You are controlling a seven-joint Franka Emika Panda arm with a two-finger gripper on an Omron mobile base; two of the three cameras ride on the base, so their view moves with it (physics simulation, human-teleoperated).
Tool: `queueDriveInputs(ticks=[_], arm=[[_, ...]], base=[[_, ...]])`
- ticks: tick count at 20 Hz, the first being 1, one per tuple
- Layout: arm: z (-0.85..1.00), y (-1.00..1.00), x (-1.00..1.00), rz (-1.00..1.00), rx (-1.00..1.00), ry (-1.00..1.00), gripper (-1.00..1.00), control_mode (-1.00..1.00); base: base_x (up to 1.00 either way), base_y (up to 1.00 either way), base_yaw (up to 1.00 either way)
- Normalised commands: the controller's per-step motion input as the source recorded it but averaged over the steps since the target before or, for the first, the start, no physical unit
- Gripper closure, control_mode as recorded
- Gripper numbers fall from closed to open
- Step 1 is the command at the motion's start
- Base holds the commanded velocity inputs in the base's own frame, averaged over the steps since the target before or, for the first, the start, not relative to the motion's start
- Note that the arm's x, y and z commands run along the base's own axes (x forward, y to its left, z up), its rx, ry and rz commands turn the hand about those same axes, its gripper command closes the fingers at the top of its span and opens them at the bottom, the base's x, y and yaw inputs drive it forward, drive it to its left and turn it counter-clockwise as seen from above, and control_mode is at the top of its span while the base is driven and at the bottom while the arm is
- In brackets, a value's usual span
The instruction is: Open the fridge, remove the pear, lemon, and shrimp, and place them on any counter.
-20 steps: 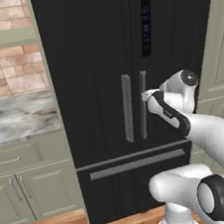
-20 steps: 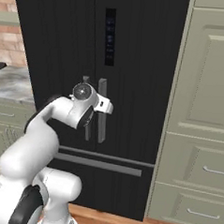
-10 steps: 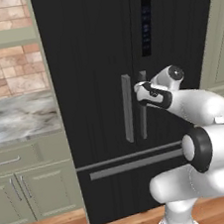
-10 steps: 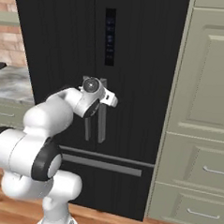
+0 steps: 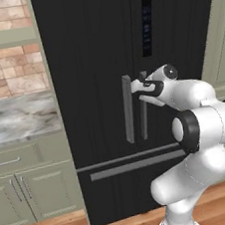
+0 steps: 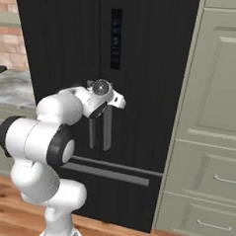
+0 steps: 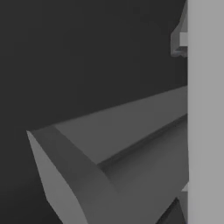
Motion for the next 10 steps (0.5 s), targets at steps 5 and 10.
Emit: queueDriveInputs(ticks=[5, 10], arm=[[-0.13, 0.00, 0.42, 0.00, 0.01, -0.02, -1.00, -1.00], [-0.02, 0.00, 0.18, 0.00, 0.00, 0.00, 1.00, -1.00]], base=[[0.00, 0.00, 0.00], [0.00, 0.00, 0.00]])
